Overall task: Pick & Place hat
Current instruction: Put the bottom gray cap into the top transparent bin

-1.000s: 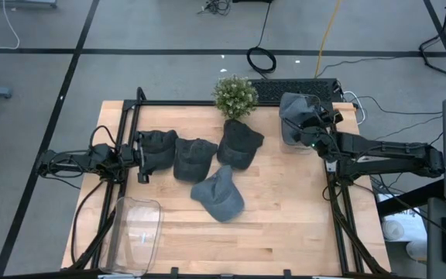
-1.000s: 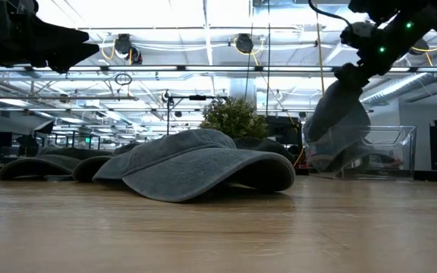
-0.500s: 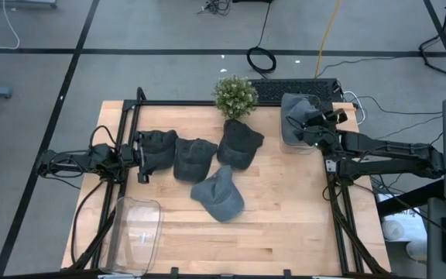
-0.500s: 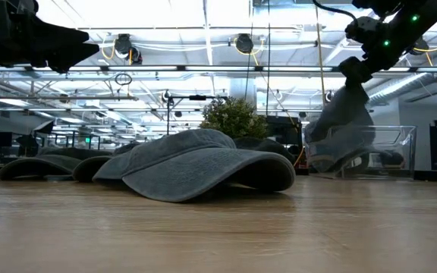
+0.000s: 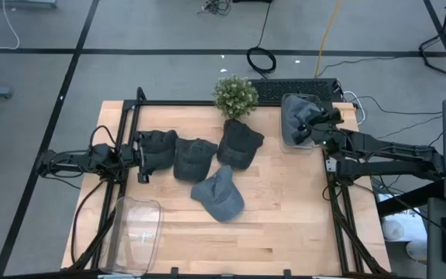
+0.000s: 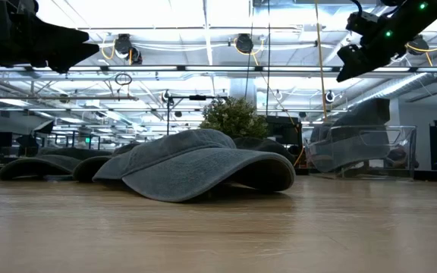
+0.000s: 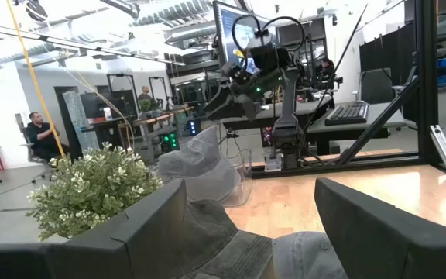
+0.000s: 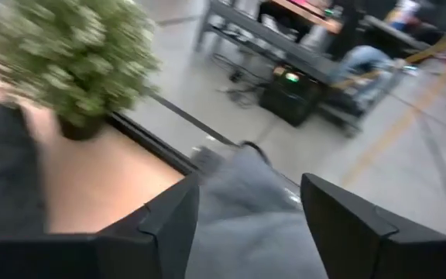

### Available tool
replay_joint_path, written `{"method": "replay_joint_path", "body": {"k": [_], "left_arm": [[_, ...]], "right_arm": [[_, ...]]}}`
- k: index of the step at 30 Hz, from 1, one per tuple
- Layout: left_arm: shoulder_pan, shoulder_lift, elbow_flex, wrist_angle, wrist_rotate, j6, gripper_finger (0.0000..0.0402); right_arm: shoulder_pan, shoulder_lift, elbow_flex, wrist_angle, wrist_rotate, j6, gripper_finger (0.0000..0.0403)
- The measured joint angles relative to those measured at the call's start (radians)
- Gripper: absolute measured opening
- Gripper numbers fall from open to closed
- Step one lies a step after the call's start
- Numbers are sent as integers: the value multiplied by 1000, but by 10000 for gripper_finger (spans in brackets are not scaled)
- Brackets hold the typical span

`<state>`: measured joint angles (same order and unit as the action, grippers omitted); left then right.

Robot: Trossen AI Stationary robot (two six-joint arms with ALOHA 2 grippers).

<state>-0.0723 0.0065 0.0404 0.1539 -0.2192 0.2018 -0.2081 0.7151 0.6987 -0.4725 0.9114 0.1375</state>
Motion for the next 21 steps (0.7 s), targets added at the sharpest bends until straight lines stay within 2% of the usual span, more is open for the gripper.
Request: {"method": "replay_joint_path", "body": {"k": [3, 9, 14, 17, 21], "left_arm": [[0, 0, 0, 0, 0, 0, 294], [0, 0, 0, 0, 0, 0, 294], [0, 0, 0, 0, 0, 0, 294], [0, 0, 0, 0, 0, 0, 294], [0, 0, 0, 0, 0, 0, 294]], "right_arm": [[0, 10, 34, 44, -70, -33, 165], [0, 83, 204, 3, -221, -119, 21], [0, 175, 354, -173, -260, -99, 10], [-8, 251, 442, -401, -272, 1, 2], [-47, 342, 509, -714, -391, 163, 1]]}}
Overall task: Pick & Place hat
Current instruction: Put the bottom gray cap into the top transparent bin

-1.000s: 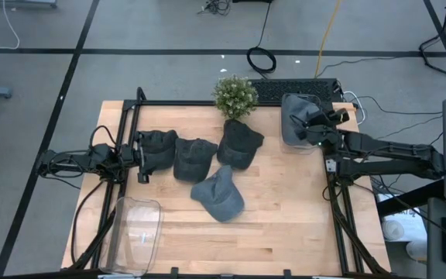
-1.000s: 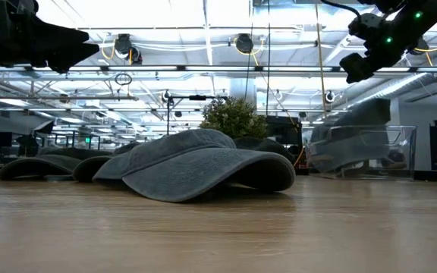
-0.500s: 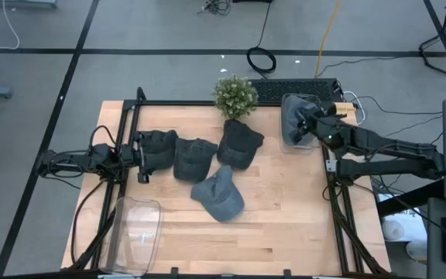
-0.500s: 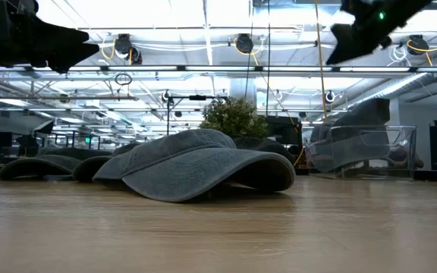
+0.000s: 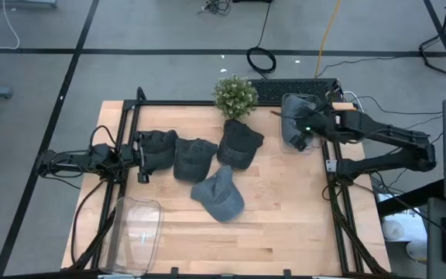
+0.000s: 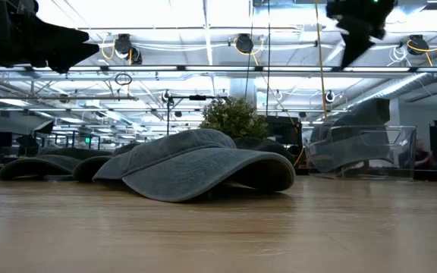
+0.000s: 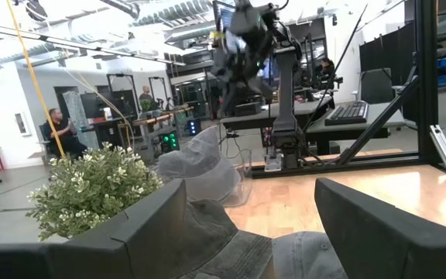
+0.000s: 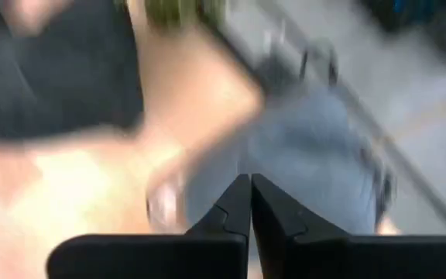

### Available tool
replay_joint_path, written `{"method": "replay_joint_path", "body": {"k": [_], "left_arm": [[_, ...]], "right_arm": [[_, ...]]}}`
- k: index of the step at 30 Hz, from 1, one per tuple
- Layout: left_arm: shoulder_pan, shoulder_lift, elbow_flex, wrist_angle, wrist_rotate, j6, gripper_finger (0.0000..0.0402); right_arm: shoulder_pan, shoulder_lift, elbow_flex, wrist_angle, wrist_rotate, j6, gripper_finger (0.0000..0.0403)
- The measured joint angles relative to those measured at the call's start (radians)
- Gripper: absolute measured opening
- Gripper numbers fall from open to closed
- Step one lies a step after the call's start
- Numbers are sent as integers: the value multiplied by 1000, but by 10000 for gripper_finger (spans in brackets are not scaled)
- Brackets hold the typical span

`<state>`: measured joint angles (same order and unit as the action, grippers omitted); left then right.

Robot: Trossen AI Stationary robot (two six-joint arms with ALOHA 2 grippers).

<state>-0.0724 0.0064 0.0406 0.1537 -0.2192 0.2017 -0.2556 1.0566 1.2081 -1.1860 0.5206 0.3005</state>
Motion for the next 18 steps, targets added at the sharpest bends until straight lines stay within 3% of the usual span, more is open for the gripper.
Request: {"method": "replay_joint_path", "body": {"k": [5, 14, 18], "left_arm": [[0, 0, 0, 0, 0, 0, 294], [0, 0, 0, 0, 0, 0, 294], [0, 0, 0, 0, 0, 0, 294]], "right_arm": [[-80, 59, -47, -126, 76, 99, 0], [-233, 73, -228, 85, 52, 30, 0], [-293, 72, -286, 162, 127, 18, 0]]}}
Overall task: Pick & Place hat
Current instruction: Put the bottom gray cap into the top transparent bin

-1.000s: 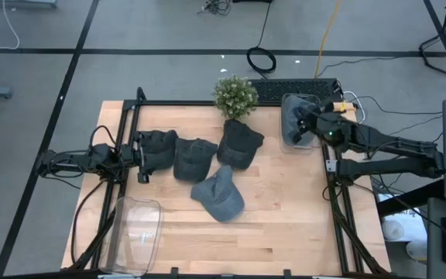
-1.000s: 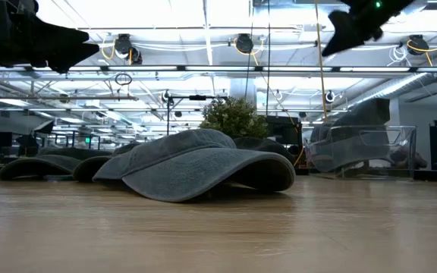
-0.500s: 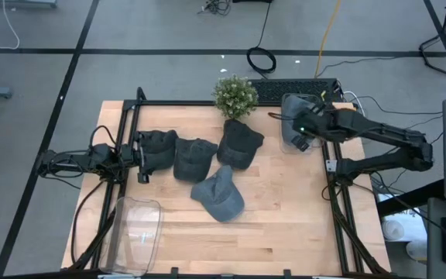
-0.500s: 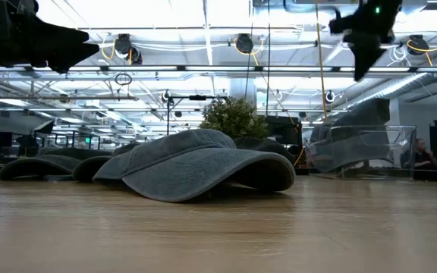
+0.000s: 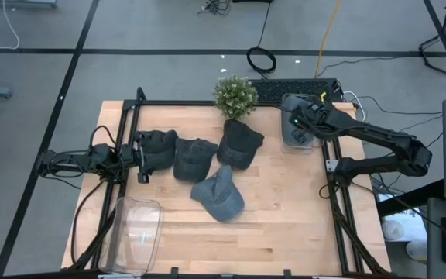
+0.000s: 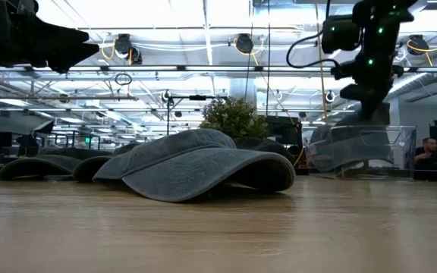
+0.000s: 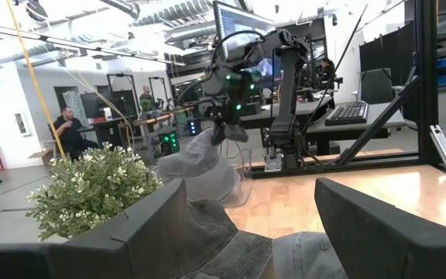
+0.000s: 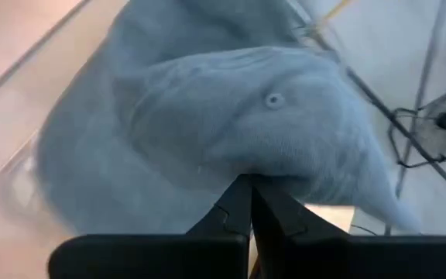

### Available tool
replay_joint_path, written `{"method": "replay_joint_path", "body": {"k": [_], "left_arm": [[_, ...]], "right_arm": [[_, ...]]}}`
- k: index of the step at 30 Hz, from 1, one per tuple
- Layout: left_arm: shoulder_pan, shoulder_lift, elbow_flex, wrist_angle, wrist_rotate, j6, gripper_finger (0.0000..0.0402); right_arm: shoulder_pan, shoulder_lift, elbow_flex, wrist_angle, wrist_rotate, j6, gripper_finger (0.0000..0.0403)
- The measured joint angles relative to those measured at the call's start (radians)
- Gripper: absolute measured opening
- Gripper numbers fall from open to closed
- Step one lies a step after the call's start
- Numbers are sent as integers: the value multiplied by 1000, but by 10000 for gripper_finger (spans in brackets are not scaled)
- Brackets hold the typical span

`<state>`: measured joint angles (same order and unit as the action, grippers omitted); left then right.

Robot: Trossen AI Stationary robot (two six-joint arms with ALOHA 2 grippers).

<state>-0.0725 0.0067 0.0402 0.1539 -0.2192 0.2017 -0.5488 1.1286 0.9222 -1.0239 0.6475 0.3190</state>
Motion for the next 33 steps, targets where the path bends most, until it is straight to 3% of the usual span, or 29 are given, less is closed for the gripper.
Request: {"method": "replay_joint_path", "body": {"k": [7, 12, 25, 31, 33], "left_arm": [[0, 0, 0, 0, 0, 0, 294], [0, 0, 0, 0, 0, 0, 294], [0, 0, 0, 0, 0, 0, 294], [0, 0, 0, 0, 0, 0, 294], [0, 0, 0, 0, 0, 0, 294]], "right_arm": [[-21, -1, -118, 301, 27, -134, 0], [-27, -1, -210, 490, -97, -211, 0], [-13, -117, -201, 411, -56, -164, 0], [-5, -200, -192, 384, -296, -89, 0], [-5, -199, -192, 354, -311, -78, 0]]}}
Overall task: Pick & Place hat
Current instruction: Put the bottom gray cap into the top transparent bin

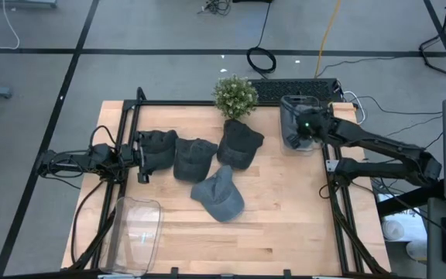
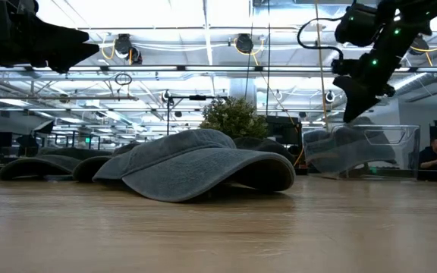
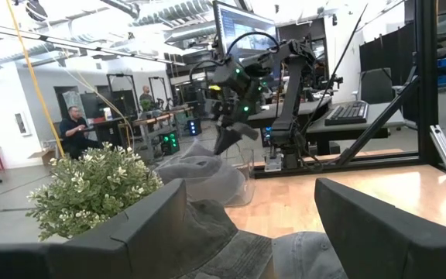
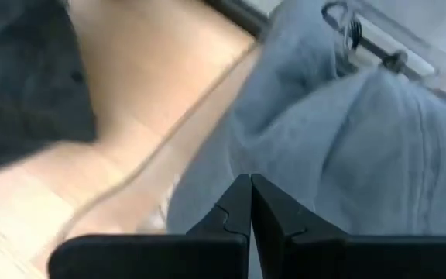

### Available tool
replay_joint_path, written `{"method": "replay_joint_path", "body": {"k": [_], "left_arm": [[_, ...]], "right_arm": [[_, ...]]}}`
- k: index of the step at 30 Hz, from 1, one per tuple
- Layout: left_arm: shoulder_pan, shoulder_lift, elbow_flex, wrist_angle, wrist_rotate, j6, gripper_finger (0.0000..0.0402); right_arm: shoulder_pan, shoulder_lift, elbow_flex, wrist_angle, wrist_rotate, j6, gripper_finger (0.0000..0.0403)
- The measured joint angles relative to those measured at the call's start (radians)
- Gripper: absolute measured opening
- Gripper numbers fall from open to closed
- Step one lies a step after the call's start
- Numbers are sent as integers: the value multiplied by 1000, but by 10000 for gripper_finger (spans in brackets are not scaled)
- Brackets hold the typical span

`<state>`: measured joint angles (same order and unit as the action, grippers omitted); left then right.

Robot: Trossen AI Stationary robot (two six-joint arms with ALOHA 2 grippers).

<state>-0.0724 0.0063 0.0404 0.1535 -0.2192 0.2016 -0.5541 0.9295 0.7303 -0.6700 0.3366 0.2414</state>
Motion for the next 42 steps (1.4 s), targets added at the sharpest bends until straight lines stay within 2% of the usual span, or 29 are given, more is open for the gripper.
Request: {"method": "replay_joint_path", "body": {"k": [6, 20, 36, 42], "left_arm": [[0, 0, 0, 0, 0, 0, 294], [0, 0, 0, 0, 0, 0, 294], [0, 0, 0, 0, 0, 0, 294], [0, 0, 0, 0, 0, 0, 294]], "right_arm": [[-11, 61, 0, -83, 35, 13, 0], [-73, 318, -4, -17, 66, 4, 0], [-76, 392, -17, -67, 13, 24, 0], [-46, 306, -17, -45, 57, 26, 0]]}}
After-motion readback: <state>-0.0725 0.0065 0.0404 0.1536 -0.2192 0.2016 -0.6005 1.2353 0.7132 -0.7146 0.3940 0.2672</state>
